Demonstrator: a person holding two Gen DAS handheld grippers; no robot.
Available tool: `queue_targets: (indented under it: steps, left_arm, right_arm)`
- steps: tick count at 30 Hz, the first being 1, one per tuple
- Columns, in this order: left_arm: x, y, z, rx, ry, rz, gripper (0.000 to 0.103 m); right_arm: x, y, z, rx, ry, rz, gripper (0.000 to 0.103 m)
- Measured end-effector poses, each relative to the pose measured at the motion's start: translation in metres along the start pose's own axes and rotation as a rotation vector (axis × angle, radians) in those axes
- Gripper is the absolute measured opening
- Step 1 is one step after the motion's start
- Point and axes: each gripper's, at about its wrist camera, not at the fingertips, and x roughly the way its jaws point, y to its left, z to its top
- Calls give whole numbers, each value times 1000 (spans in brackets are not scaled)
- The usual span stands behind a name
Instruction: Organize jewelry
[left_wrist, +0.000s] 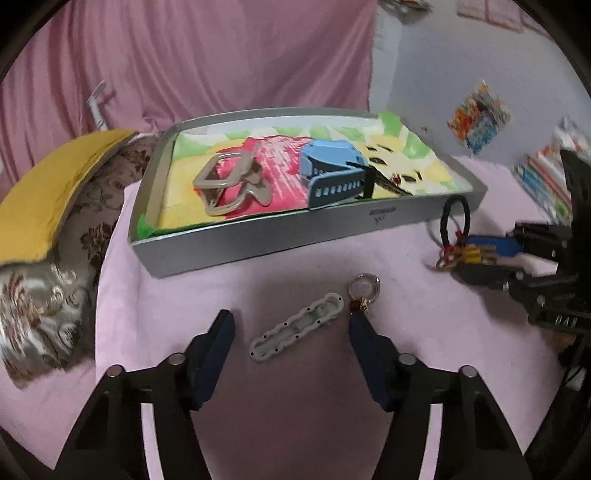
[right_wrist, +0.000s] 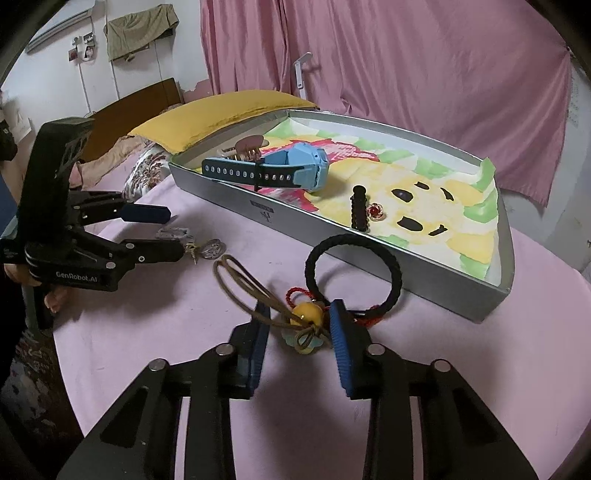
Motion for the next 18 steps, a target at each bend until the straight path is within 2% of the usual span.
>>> queue_targets:
  steps: [2,4,7,9,12,18]
  left_arm:
    - [0,-3,2,27,10,-12,49]
    - [-2,-4,4,39,22,-27,37]
    - [-3,-5,3,45,38,-46,27]
    - [-5,-8,3,51,54,-54,24]
    - [-7,-15,2,63,72,-55,12]
    - [-9,-14,-1,18,78,-57,12]
  right_arm:
    - [0,0,1,-3,1,2,24]
    - [0,0,1,-7,2,0,22]
    - [-1,2,0,-14,6,1,21]
    - [-1,2,-1,-20,8,-1,21]
    - [-2,3,-2,-25,11,-2,21]
    - [-5,4,-5,-35,7,-5,20]
